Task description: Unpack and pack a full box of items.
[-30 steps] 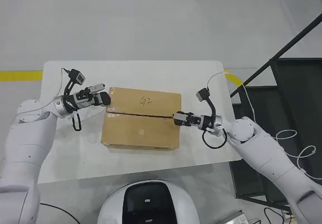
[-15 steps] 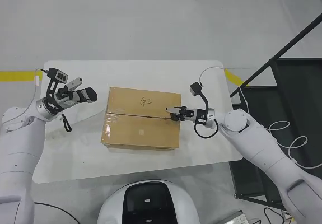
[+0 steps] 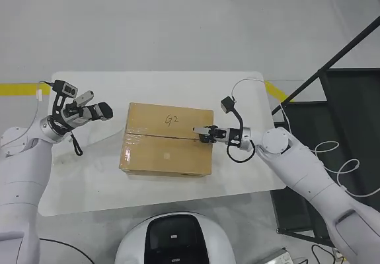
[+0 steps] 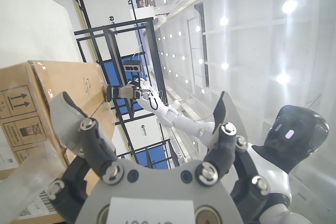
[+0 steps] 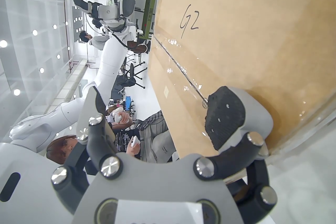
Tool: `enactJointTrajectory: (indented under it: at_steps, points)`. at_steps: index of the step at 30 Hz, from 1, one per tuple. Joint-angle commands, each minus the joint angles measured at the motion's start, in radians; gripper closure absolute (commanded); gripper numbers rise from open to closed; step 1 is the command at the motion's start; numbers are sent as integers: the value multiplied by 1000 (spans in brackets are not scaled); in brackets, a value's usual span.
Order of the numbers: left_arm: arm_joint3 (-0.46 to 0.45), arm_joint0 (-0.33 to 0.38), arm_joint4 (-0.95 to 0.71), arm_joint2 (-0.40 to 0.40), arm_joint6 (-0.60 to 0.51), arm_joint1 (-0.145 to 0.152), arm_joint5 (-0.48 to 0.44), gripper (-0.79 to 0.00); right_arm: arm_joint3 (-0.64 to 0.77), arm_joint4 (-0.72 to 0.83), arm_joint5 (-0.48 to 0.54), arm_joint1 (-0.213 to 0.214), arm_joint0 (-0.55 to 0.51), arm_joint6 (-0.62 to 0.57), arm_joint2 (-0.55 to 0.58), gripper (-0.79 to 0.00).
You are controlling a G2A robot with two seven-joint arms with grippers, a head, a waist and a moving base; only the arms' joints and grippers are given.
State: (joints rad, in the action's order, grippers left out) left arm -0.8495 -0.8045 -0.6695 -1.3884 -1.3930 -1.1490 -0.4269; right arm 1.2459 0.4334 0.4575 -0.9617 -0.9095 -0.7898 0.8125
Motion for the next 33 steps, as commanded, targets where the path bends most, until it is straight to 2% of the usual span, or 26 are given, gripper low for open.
enactJointTrajectory:
  at_steps: [1,18,22,28,33]
  points:
    - [0,0,0,0,0,0,0,-785,0,0,0,0,0,0,0,-785]
    - [-17,-10,3,1,25,0,9,-785,0,0,0,0,0,0,0,-785]
    - [-115,-84,8,-24,95,9,34,-785,0,0,0,0,0,0,0,-785]
    - [-262,-255,-11,-113,156,33,65,-785,0,0,0,0,0,0,0,-785]
    - [-380,-386,-26,-176,164,48,81,-785,0,0,0,0,0,0,0,-785]
